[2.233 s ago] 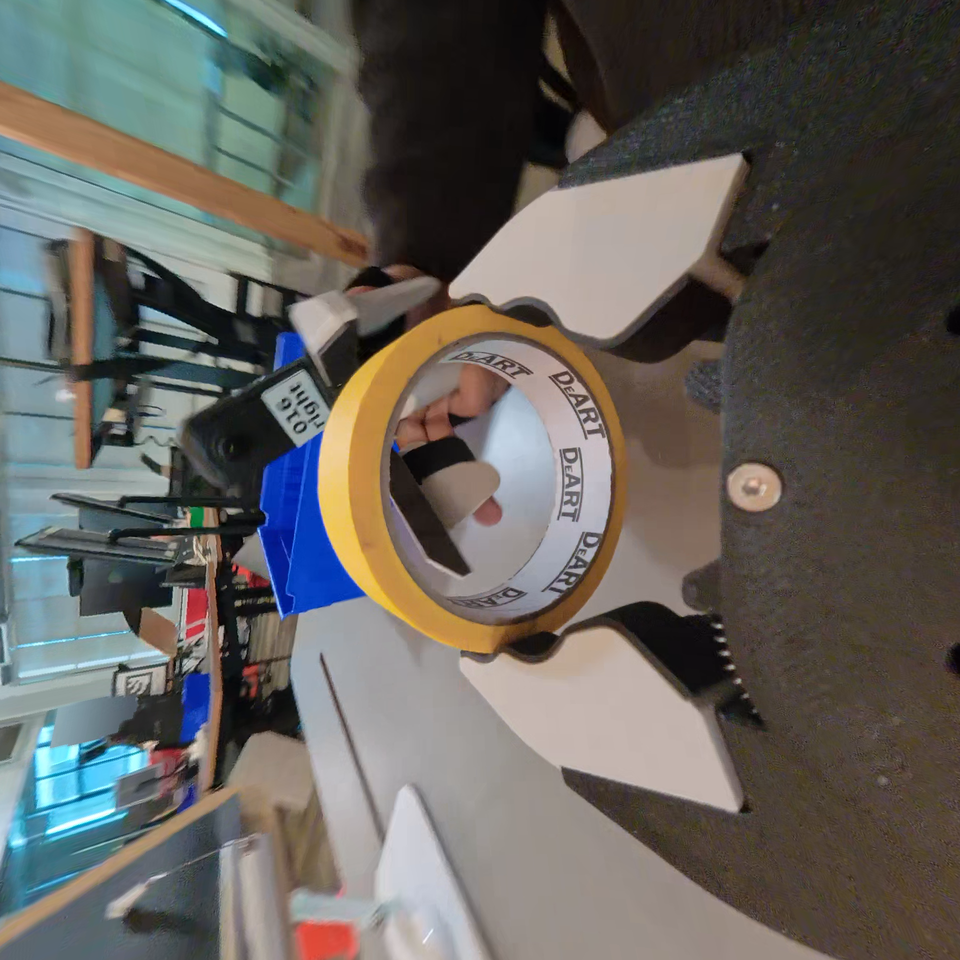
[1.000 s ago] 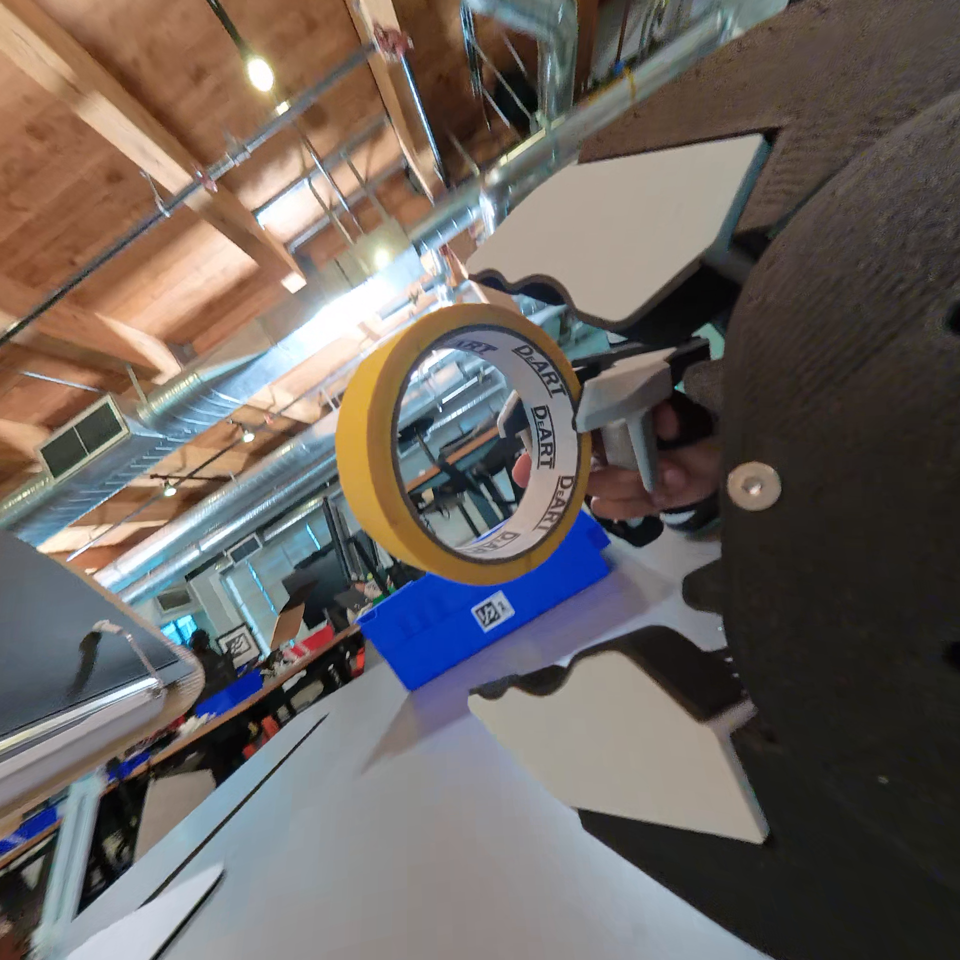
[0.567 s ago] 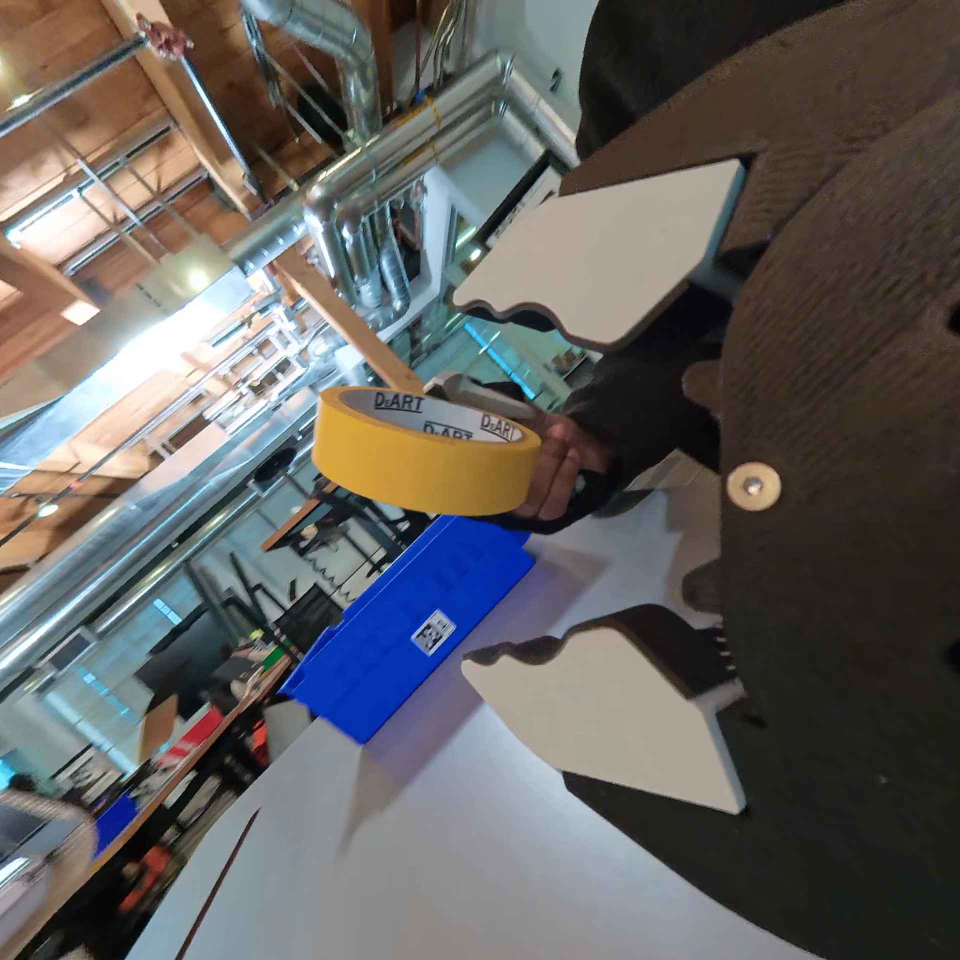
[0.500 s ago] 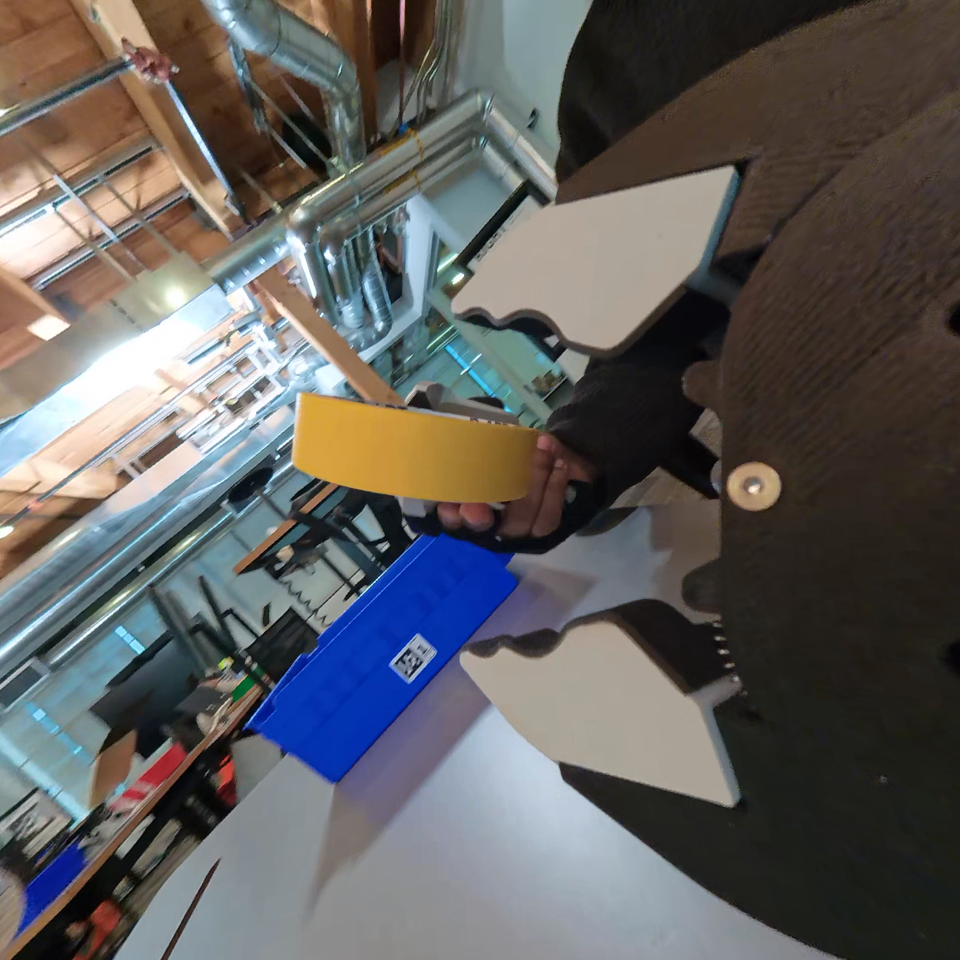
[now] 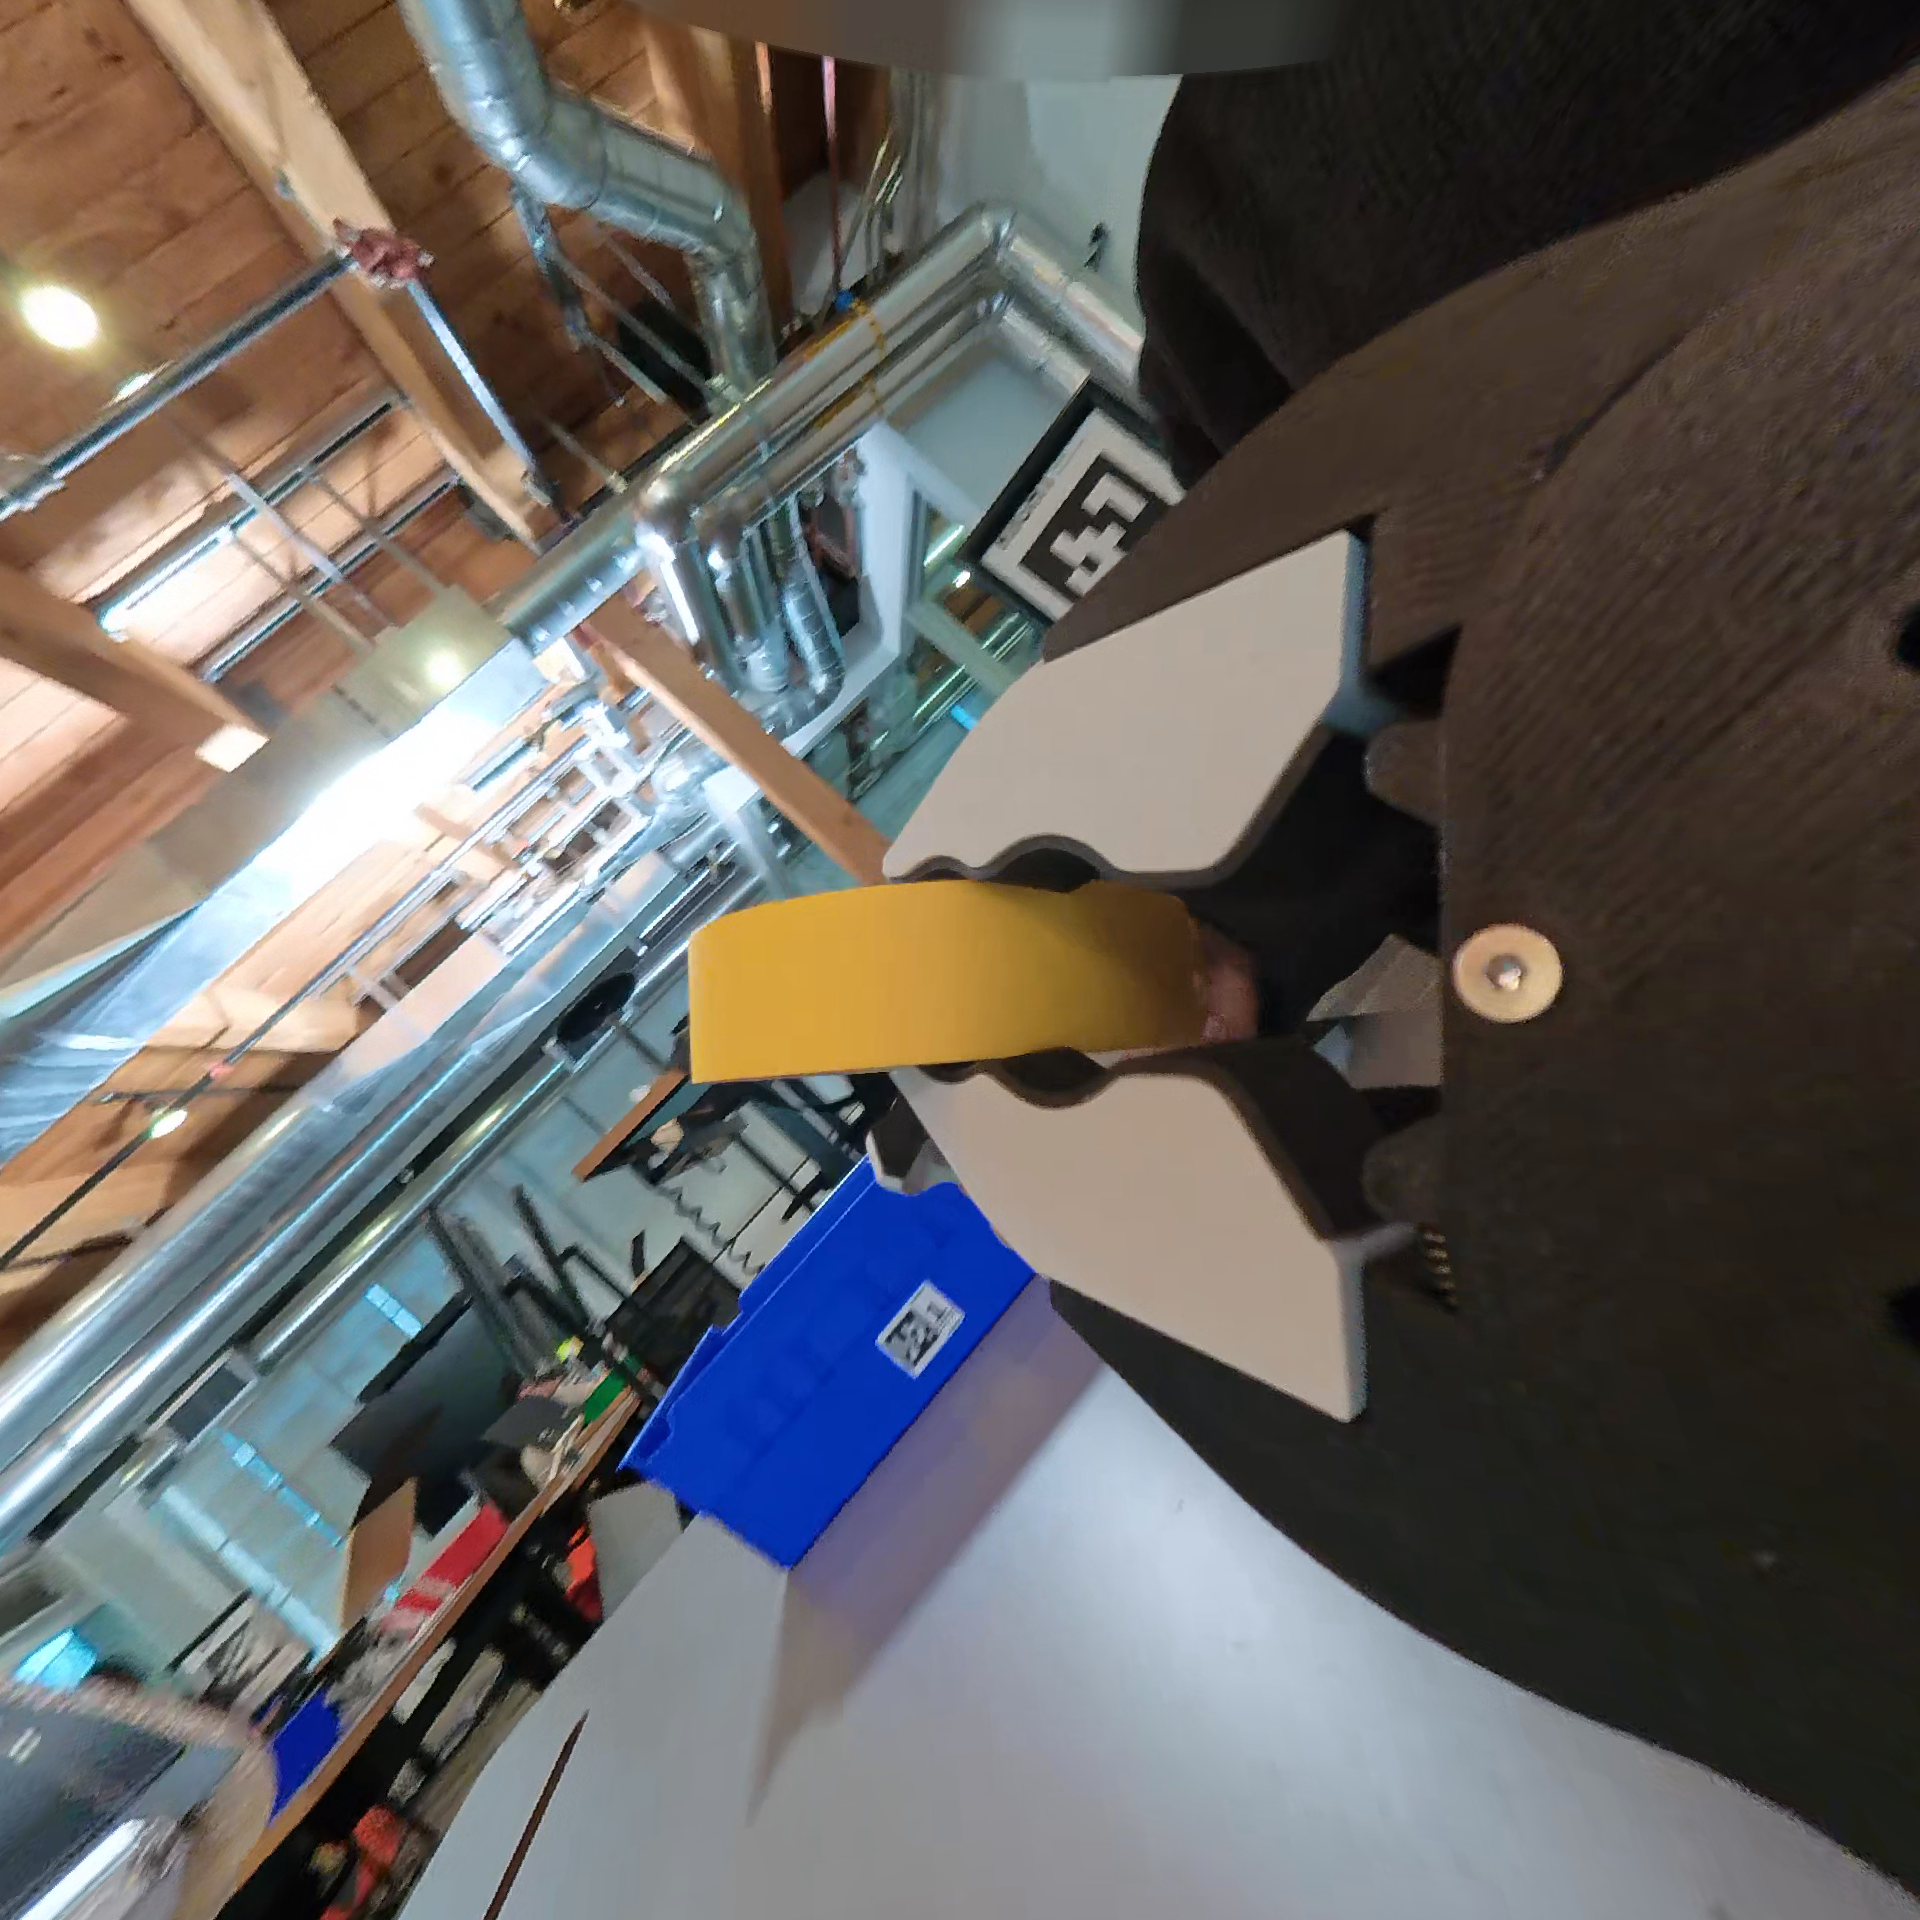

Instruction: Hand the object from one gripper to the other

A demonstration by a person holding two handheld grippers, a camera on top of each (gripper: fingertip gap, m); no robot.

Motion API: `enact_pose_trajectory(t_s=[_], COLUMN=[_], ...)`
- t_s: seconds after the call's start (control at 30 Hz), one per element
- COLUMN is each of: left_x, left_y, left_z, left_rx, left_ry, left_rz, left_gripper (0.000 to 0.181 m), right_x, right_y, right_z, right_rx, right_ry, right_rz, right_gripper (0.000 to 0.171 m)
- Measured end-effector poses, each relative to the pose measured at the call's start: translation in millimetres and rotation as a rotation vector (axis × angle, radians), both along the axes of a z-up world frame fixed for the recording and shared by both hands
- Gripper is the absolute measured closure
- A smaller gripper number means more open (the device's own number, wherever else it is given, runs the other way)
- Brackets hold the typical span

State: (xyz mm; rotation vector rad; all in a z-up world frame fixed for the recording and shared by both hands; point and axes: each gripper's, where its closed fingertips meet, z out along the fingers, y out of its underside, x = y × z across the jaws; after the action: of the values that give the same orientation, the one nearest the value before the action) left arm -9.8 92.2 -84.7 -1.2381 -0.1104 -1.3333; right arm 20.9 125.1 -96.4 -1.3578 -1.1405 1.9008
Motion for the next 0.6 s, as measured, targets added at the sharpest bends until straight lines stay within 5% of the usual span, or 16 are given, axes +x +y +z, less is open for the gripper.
enact_pose_trajectory(t_s=[0.1,0.2,0.47,0.6], left_x=[-18,-35,-28,-6], left_y=[7,13,20,20], left_z=[-8,-22,-47,-48], left_rx=[-0.061,-0.146,-0.292,-0.289], left_ry=[-0.013,-0.014,0.025,0.081], left_rz=[0.112,0.217,0.262,0.221], left_gripper=[0.152,0.152,0.153,0.153], right_x=[-2,-1,-20,-22], right_y=[32,33,-28,-39], right_z=[-11,-12,-47,-62], right_rx=[0.302,0.707,1.402,1.548], right_ry=[-0.077,-0.135,-0.219,-0.263], right_rz=[-0.314,-0.457,-0.369,-0.32], right_gripper=[0.088,0.089,0.105,0.113])
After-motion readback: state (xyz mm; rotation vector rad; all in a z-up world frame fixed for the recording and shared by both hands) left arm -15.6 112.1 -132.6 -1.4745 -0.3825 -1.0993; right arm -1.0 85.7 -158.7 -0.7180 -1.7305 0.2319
